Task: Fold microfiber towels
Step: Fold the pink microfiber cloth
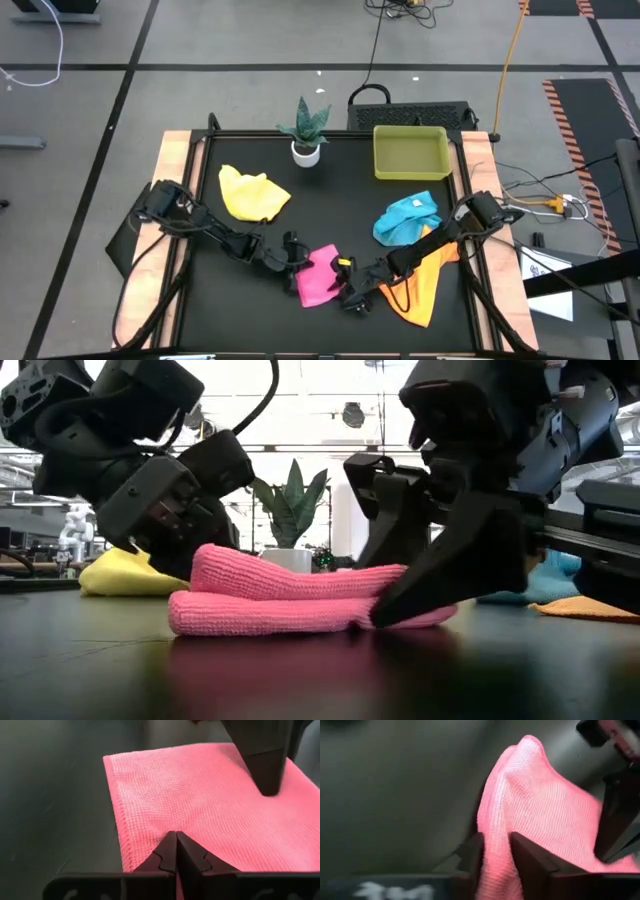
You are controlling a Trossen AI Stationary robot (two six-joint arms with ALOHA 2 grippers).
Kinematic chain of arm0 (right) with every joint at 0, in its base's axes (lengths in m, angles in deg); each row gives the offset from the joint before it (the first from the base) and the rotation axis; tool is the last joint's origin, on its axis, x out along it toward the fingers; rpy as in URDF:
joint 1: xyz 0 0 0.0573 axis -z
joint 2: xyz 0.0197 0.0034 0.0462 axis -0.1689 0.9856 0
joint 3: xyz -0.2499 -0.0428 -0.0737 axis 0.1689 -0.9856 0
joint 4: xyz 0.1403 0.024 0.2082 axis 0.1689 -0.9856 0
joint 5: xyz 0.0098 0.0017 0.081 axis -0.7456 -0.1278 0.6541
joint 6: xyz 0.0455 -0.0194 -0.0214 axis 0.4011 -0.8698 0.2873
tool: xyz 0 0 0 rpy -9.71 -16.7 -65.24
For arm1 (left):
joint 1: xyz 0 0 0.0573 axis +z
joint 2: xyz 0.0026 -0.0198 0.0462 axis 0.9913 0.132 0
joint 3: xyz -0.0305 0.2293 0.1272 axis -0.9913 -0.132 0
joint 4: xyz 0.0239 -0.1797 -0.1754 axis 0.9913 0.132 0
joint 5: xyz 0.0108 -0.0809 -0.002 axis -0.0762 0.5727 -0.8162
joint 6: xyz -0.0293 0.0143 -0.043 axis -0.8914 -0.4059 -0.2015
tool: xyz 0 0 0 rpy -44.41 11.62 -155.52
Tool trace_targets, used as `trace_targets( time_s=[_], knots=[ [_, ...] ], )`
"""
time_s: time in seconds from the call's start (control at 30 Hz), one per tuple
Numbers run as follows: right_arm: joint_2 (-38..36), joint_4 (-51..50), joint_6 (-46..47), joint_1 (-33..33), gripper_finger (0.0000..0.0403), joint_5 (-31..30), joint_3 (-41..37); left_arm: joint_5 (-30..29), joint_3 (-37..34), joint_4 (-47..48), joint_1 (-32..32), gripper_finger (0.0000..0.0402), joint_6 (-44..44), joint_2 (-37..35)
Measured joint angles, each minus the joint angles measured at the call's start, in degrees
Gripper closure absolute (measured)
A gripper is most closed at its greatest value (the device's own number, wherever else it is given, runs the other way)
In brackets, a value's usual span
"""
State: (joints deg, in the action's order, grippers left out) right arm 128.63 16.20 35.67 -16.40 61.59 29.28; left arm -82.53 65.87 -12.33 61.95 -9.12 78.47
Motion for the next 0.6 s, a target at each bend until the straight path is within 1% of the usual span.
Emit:
trace_targets(
  time_s=[0.1,0.17,0.27,0.33,0.4,0.47,0.5,0.6],
  knots=[
    [-0.16,-0.09,1.93,0.07,0.0371,0.00,0.00,-0.04,-0.15,2.19,0.00,0.0398,0.41,-2.54],
    [-0.42,-0.35,3.41,-0.02,0.0394,0.07,0.00,-0.16,-0.19,2.88,-0.08,0.0397,0.57,-5.18],
    [-1.45,-0.66,6.31,-0.11,0.0388,0.55,-0.07,-0.05,-0.05,3.18,-0.39,0.0391,0.72,-6.93],
    [-2.91,-1.09,8.16,0.18,0.0388,2.71,-0.07,0.93,-0.15,5.09,-0.71,0.0393,1.52,-7.01],
    [-4.55,-1.54,10.33,0.81,0.0393,5.82,-0.07,0.23,-0.15,9.13,-1.05,0.0398,1.46,-6.90],
    [-6.34,-2.40,12.84,1.65,0.0398,9.06,-0.07,-2.00,-0.15,11.68,-1.15,0.0397,0.53,-5.98],
    [-7.08,-2.34,14.26,2.21,0.0399,10.90,-0.07,-2.89,-0.15,12.02,-1.25,0.0394,0.24,-5.43],
    [-9.14,-2.21,19.33,4.52,0.0398,17.32,-0.04,-4.21,-0.15,9.21,-1.44,0.0389,0.82,-3.27]
  ],
)
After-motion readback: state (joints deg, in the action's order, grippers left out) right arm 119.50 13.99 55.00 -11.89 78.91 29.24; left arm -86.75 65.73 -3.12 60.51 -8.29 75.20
